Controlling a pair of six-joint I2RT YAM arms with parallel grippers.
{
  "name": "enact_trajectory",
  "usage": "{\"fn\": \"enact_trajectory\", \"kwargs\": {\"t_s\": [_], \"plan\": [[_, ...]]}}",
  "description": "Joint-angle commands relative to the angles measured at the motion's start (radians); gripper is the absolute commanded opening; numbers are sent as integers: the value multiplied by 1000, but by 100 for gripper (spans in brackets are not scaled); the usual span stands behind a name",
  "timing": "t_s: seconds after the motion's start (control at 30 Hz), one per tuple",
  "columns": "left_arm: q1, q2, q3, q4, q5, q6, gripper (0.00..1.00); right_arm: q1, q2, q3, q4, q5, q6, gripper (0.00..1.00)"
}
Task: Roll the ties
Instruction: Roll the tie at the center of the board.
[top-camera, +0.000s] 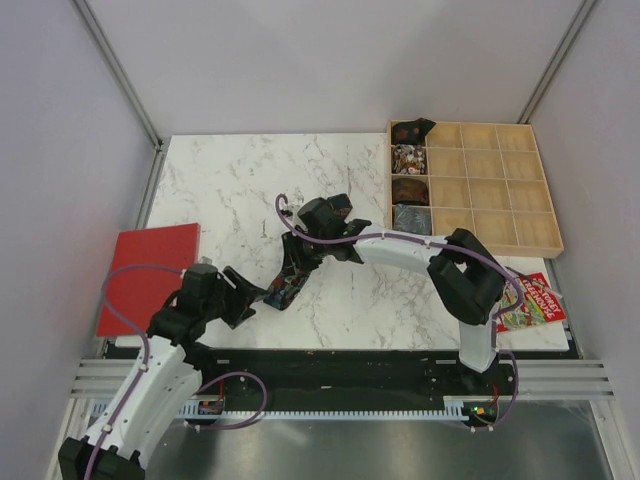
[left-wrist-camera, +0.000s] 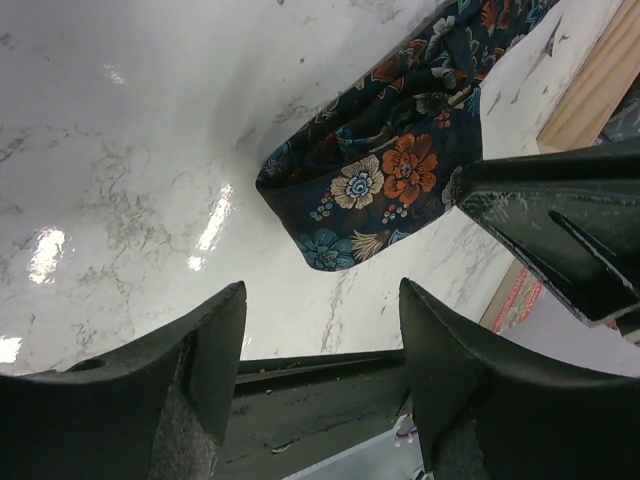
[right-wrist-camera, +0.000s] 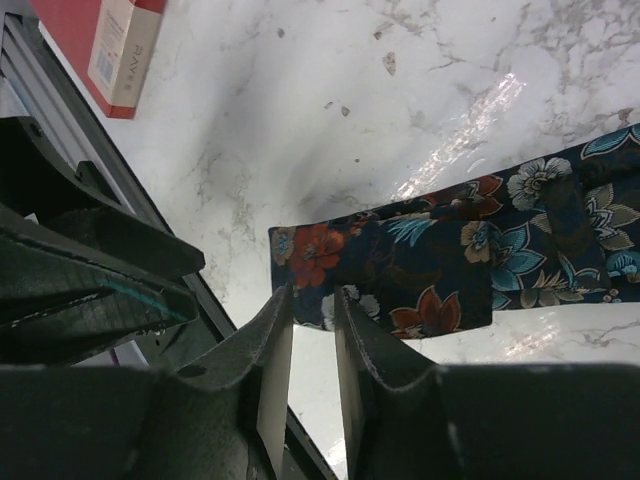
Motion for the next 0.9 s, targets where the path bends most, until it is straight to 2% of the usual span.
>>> {"fn": "enact_trajectory", "kwargs": {"t_s": [0.0,0.87], "plan": [[1,-5,-44,129,34,-67,68,-45,43,64,19,-55,15,31],[-17,211,-97,339,33,-92,70,-108,139,-32,83,-81,-24,28]]}}
